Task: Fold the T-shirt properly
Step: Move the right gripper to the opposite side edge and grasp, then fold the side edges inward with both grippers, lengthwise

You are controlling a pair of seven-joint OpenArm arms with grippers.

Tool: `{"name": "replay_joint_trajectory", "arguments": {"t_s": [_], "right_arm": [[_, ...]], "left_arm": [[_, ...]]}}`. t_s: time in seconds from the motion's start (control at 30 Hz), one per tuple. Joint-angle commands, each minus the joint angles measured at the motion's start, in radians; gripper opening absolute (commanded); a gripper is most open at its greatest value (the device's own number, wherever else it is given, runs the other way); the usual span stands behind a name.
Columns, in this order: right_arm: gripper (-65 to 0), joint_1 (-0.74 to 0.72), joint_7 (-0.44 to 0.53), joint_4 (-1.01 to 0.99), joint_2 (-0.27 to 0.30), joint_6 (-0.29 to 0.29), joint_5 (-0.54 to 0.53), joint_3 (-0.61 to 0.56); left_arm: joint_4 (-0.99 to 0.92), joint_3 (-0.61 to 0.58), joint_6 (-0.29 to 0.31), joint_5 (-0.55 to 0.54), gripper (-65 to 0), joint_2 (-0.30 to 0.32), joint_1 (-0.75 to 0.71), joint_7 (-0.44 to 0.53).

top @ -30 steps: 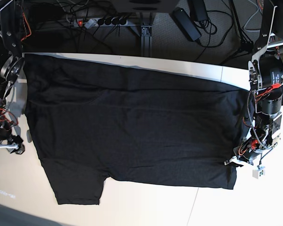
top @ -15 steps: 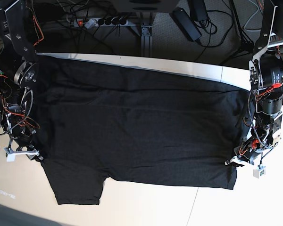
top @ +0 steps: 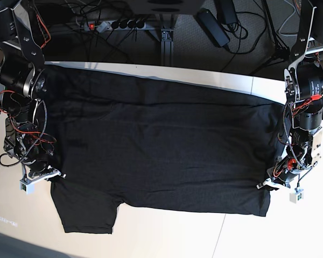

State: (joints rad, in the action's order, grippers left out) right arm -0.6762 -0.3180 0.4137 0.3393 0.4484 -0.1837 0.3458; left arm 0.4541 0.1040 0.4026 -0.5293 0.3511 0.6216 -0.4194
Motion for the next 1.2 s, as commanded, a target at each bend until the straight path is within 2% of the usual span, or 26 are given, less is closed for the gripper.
{"name": "replay_joint_trajectory", "arguments": {"t_s": [0.0,0.07,0.17,0.3,0.37,0.43,0.57,0.63,0.7,0.83,1.0,1.17], "right_arm": [[-65.0,-0.013,-0.018,0.030,0.010,0.020,0.019,-0.003],[-65.0,0.002,-0.019,0.089,0.010,0.024,0.031,-0.003],[-65.0,0.037,-0.043,0.208,0.011,0.031,0.018,-0.003],[-65.0,0.113,-0.114,0.381,0.024,0.033,-0.097,-0.003],[-65.0,0.162,-0.117,0.459,0.034,0.058,-0.140,-0.003],[-65.0,0.211,-0.126,0.530,0.044,0.075,-0.174,-0.003],[-65.0,0.315,-0.152,0.665,0.065,0.076,-0.246,-0.003],[-65.0,0.367,-0.154,0.729,0.072,0.076,-0.255,-0.003],[-65.0,0.416,-0.156,0.786,0.081,0.076,-0.255,-0.003],[-65.0,0.501,-0.159,0.869,0.101,0.076,-0.270,-0.002],[-65.0,0.563,-0.188,0.928,0.117,0.076,-0.298,0.005],[-65.0,0.591,-0.234,0.953,0.126,0.076,-0.306,0.008]], "left_arm": [[0.009,0.000,0.006,-0.012,-65.0,0.020,0.024,-0.003],[0.010,0.000,0.015,-0.044,-65.0,0.035,0.029,-0.003],[0.016,0.000,0.106,-0.110,-65.0,0.077,0.032,-0.020],[0.019,0.000,0.228,-0.236,-65.0,0.140,0.021,-0.116],[0.019,0.000,0.288,-0.291,-65.0,0.162,0.011,-0.141],[0.019,0.000,0.295,-0.352,-65.0,0.179,0.006,-0.184],[0.024,0.000,0.295,-0.491,-65.0,0.202,-0.011,-0.344],[0.056,0.000,0.295,-0.585,-65.0,0.225,-0.051,-0.360],[0.122,0.000,0.295,-0.634,-65.0,0.250,-0.106,-0.367],[0.300,0.000,0.295,-0.649,-65.0,0.273,-0.232,-0.431],[0.507,0.002,0.295,-0.649,-65.0,0.278,-0.343,-0.431],[0.576,0.003,0.295,-0.639,-65.0,0.281,-0.381,-0.432]]}}
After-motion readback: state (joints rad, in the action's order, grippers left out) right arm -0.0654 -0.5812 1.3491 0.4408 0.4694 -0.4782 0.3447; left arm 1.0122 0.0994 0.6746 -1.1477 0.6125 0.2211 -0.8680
